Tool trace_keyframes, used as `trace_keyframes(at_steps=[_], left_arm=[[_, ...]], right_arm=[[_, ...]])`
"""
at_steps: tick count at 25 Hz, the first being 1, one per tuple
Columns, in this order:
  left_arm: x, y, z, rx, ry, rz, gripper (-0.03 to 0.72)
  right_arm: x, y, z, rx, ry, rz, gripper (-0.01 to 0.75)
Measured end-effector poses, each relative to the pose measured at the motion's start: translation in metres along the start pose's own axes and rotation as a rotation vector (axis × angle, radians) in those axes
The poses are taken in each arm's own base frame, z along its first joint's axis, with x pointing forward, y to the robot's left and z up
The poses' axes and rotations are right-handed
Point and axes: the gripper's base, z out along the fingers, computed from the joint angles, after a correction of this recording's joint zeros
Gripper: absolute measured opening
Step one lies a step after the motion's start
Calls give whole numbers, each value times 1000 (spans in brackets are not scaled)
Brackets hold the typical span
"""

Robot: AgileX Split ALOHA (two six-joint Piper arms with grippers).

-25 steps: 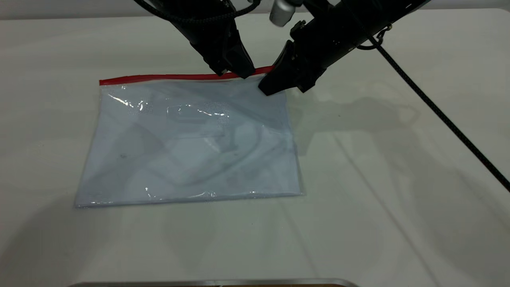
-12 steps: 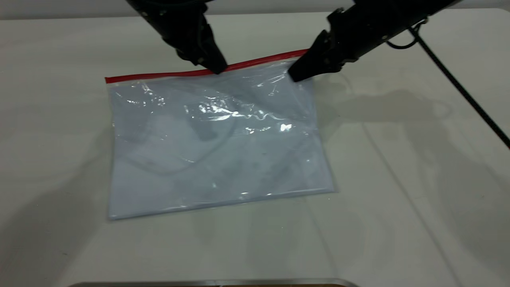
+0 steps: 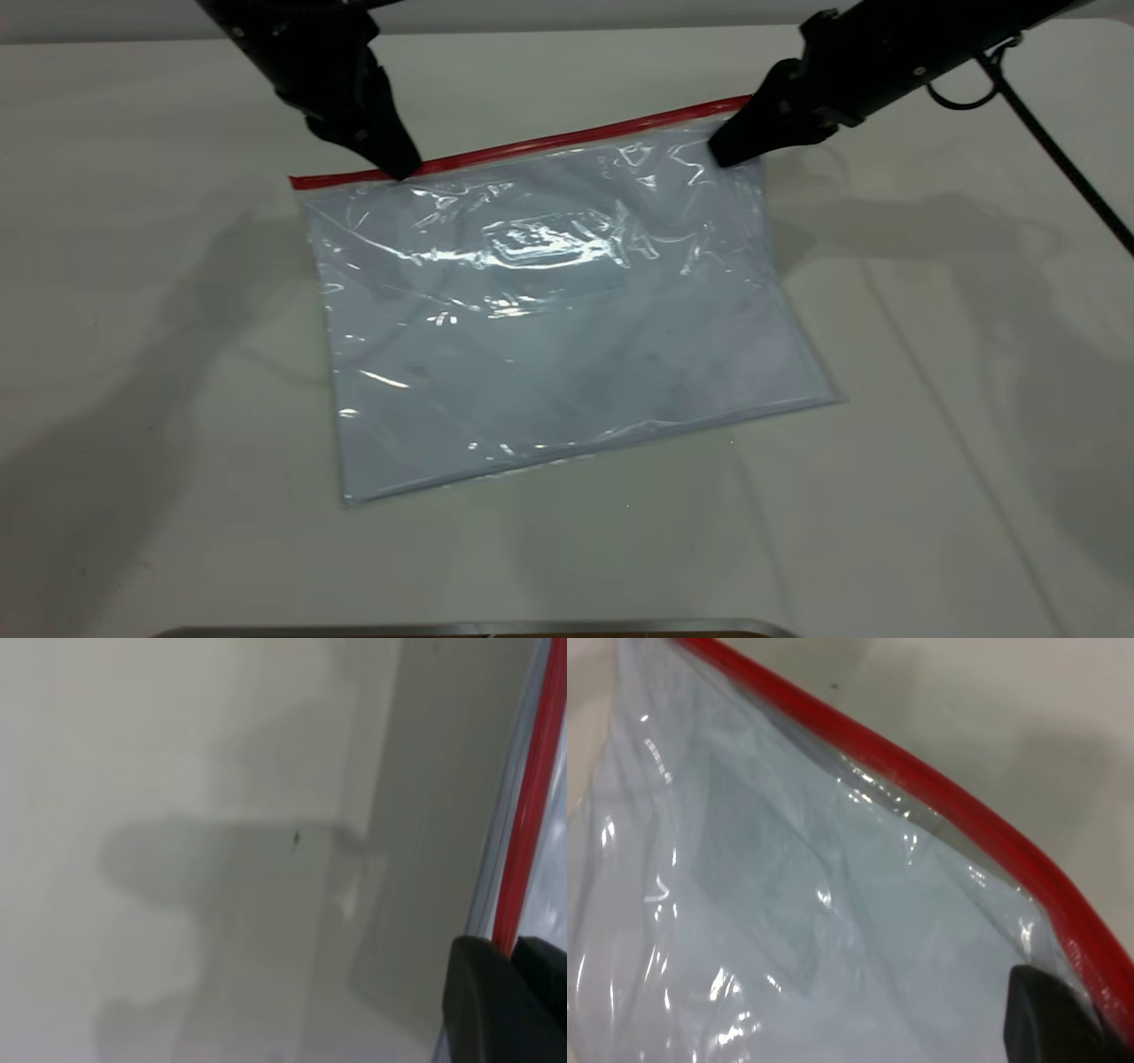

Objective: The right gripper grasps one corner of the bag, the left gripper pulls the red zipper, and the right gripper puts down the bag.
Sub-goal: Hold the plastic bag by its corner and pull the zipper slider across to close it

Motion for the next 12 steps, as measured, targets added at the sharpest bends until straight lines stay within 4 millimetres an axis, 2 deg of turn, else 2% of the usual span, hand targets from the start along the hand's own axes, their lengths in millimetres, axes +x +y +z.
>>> trace_keyframes(at_steps=[9,12], left_arm=[[9,5,-3,-4,33,-9,54],[10,6,-3,-5,33,-12,60]], right_arm=[[8,-17,-15,35,-15,130,52],[8,-20,-16,63,-17,162,77]])
